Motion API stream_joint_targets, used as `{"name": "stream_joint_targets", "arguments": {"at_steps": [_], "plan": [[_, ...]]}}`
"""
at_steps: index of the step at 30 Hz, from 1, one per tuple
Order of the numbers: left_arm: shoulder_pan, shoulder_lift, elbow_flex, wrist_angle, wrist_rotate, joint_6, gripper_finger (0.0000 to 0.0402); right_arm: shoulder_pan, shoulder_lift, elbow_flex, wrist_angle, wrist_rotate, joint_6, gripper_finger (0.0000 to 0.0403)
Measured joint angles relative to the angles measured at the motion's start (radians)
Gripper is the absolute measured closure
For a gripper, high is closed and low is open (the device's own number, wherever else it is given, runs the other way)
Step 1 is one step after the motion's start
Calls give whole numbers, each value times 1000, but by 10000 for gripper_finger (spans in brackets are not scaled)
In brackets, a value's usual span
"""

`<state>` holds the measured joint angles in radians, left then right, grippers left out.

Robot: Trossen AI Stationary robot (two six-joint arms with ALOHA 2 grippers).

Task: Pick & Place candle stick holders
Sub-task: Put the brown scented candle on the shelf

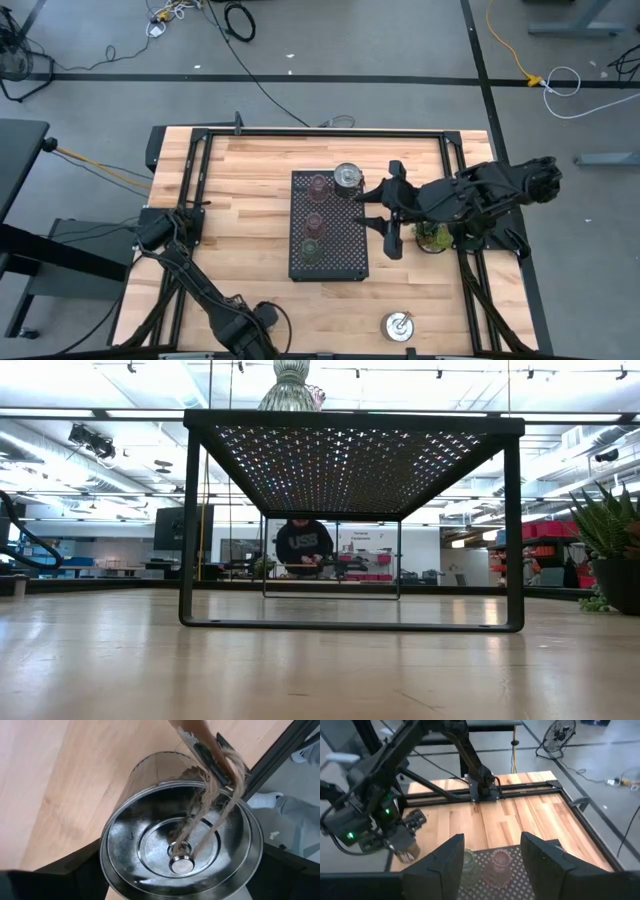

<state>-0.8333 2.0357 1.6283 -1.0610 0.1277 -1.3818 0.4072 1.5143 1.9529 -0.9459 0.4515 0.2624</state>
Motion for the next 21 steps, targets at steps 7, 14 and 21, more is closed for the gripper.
{"name": "stream_joint_targets", "arguments": {"at_steps": [7,14,21], "plan": [[8,0,0,-21,35,29,42,0,4,0,89,-47,-99,206],[24,-1,0,-38,41,42,42,0,4,0,151,-48,-132,206],[39,-3,-1,-38,39,59,42,0,4,0,151,46,-60,206]]}}
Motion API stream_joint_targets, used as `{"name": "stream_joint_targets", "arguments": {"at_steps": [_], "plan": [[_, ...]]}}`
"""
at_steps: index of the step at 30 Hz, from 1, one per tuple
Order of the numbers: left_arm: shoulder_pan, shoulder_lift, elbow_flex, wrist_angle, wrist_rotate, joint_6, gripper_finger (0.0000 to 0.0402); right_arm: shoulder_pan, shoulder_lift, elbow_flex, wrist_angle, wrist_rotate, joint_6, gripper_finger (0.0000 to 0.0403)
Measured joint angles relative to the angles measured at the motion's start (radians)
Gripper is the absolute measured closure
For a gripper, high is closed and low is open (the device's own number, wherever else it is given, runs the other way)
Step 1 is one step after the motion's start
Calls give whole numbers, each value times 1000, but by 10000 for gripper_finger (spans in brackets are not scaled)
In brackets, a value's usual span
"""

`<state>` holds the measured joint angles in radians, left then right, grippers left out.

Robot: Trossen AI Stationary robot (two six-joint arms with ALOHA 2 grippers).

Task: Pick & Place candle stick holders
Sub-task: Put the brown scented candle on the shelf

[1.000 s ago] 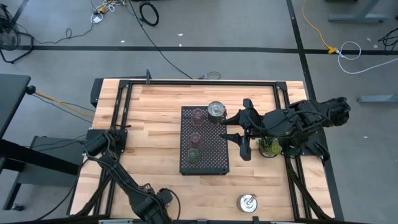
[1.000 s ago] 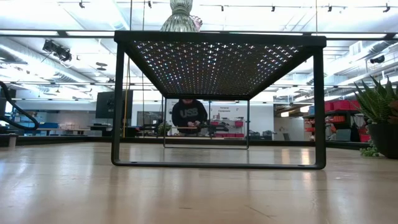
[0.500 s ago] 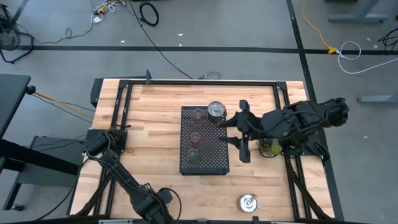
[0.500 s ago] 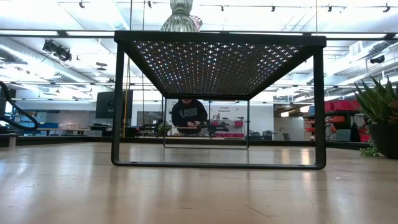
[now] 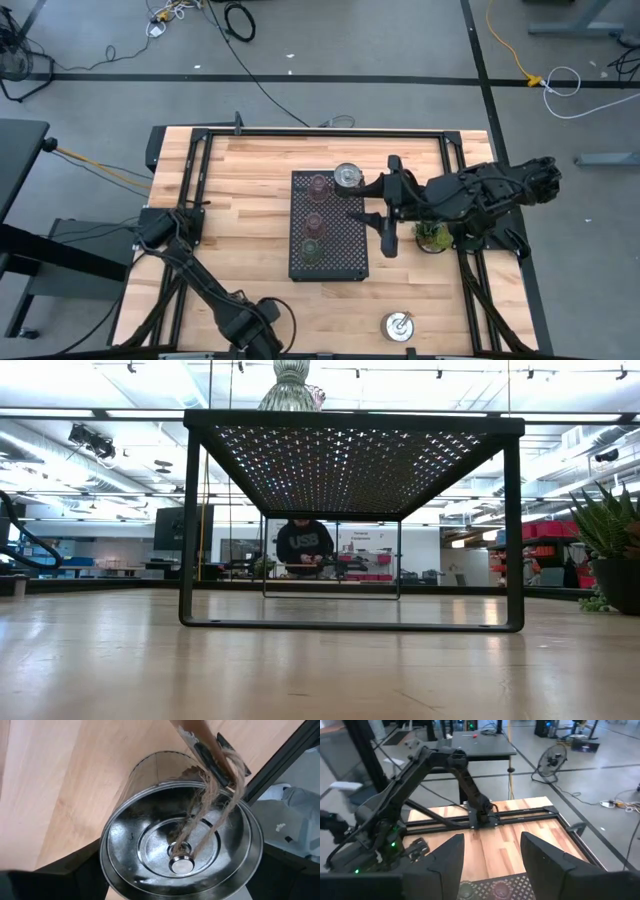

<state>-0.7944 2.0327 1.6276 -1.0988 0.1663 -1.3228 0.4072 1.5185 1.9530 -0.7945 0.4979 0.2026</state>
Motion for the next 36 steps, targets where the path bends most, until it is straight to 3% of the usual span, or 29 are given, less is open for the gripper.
{"name": "stream_joint_targets", "arguments": {"at_steps": [7,12,17,19,22,26,36], "plan": [[0,0,-1,2,-9,-5,26,0,0,0,-44,18,-6,181],[0,0,-1,27,-64,-29,34,0,0,0,-46,26,-28,109],[4,0,-1,72,-79,-77,14,0,0,0,-47,119,-5,24],[6,0,-1,67,-79,-80,8,0,0,0,-50,119,-1,9],[8,-3,-1,66,-79,-80,10,0,0,0,-51,117,-15,22],[12,-4,0,53,-81,-80,42,0,0,0,-52,112,-28,37],[31,-10,0,49,-31,-70,43,0,0,1,-62,112,-23,39]]}}
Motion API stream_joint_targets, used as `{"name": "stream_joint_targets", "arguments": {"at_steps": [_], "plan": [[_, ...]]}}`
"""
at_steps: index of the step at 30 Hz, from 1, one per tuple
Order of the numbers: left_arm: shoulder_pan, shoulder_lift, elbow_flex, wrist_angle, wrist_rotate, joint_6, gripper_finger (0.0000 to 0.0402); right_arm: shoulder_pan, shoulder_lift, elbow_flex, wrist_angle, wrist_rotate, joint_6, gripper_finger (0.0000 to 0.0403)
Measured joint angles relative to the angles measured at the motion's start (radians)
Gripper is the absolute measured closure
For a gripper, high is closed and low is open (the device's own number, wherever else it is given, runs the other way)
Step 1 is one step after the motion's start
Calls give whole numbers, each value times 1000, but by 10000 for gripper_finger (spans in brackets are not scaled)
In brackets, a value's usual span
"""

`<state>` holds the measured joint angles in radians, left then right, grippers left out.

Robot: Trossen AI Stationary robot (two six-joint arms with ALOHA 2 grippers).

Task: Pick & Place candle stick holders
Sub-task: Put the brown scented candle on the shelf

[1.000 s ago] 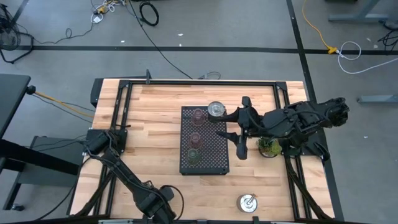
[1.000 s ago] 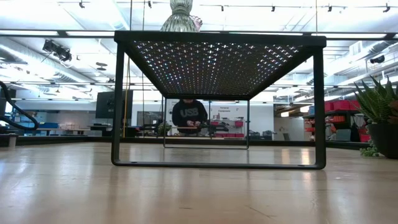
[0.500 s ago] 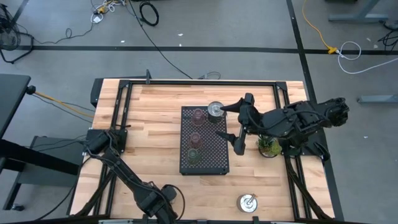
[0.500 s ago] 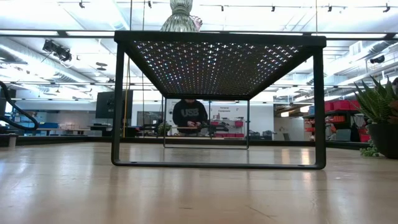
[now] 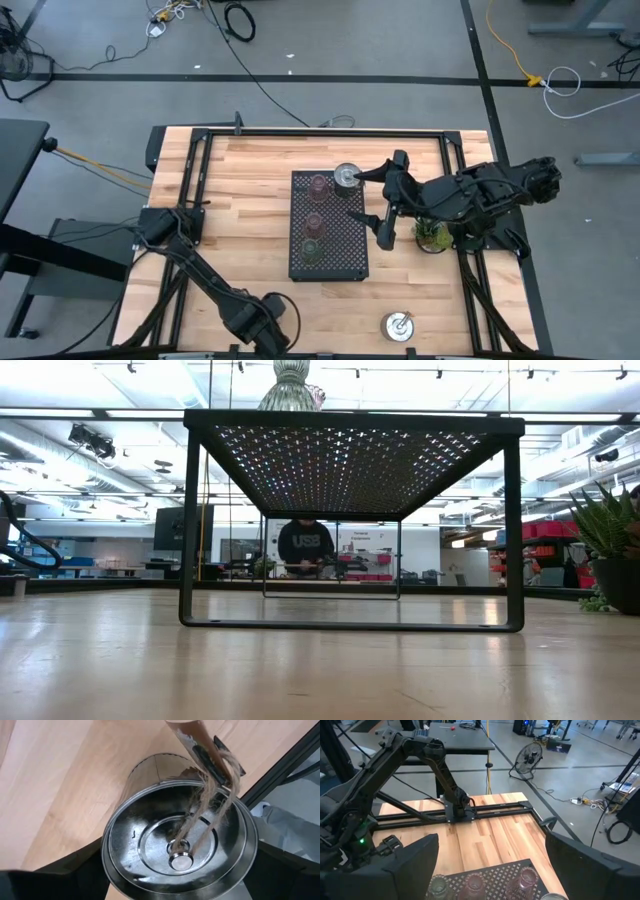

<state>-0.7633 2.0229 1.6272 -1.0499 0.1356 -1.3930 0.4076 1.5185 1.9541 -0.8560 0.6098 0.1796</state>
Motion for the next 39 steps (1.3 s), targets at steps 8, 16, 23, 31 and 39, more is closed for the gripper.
{"name": "stream_joint_targets", "arguments": {"at_steps": [8,16,23,31,39], "plan": [[9,-80,0,-70,29,-9,43,0,0,0,-6,35,9,39],[17,-230,0,-130,-17,-50,43,0,-1,0,-29,199,77,39],[22,-350,27,-214,-97,-62,43,0,31,1,-53,209,141,27],[64,-404,129,-320,-126,15,43,1,99,1,-61,72,131,10],[154,-404,316,-429,-112,194,43,3,116,0,-61,-154,134,20]]}}
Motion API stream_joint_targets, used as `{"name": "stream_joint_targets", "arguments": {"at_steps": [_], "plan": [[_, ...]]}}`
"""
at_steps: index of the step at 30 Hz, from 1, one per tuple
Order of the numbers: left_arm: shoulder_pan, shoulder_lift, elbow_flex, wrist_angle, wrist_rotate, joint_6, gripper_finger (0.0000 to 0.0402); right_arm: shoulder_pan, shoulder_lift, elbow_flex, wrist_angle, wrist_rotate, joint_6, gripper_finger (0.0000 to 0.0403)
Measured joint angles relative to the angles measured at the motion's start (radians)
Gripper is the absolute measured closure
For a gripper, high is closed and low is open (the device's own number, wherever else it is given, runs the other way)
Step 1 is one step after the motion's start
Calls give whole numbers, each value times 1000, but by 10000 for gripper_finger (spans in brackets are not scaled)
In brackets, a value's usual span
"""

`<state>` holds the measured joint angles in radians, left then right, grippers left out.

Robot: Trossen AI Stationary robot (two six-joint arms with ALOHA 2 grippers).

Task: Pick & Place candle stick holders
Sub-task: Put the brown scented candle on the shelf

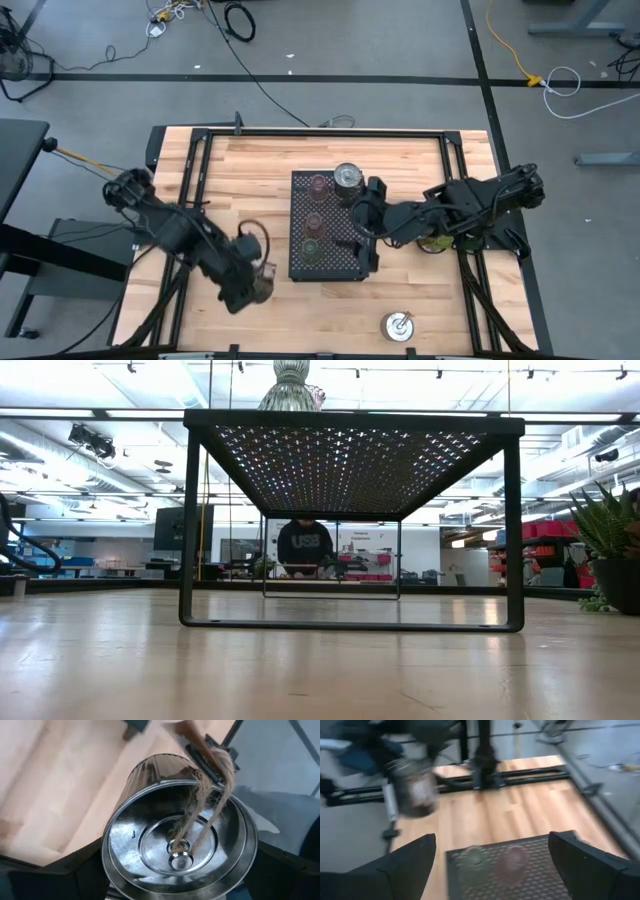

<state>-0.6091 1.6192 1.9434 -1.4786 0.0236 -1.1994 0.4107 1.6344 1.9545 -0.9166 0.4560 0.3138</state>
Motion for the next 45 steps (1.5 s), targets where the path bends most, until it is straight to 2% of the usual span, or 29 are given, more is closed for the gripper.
{"name": "stream_joint_targets", "arguments": {"at_steps": [3,7,12,21,29,45], "plan": [[43,-1,60,-30,-2,45,43,6,0,0,16,-53,3,21],[90,-1,109,-35,3,106,43,16,6,0,73,-53,-2,21],[151,5,139,-32,55,159,43,19,34,-1,113,-54,-8,21],[229,6,143,10,91,212,43,16,109,-2,218,-55,-38,21],[271,6,143,11,99,248,43,11,151,-2,358,-114,-34,21],[331,6,151,11,111,355,43,2,227,0,434,-126,24,21]]}}
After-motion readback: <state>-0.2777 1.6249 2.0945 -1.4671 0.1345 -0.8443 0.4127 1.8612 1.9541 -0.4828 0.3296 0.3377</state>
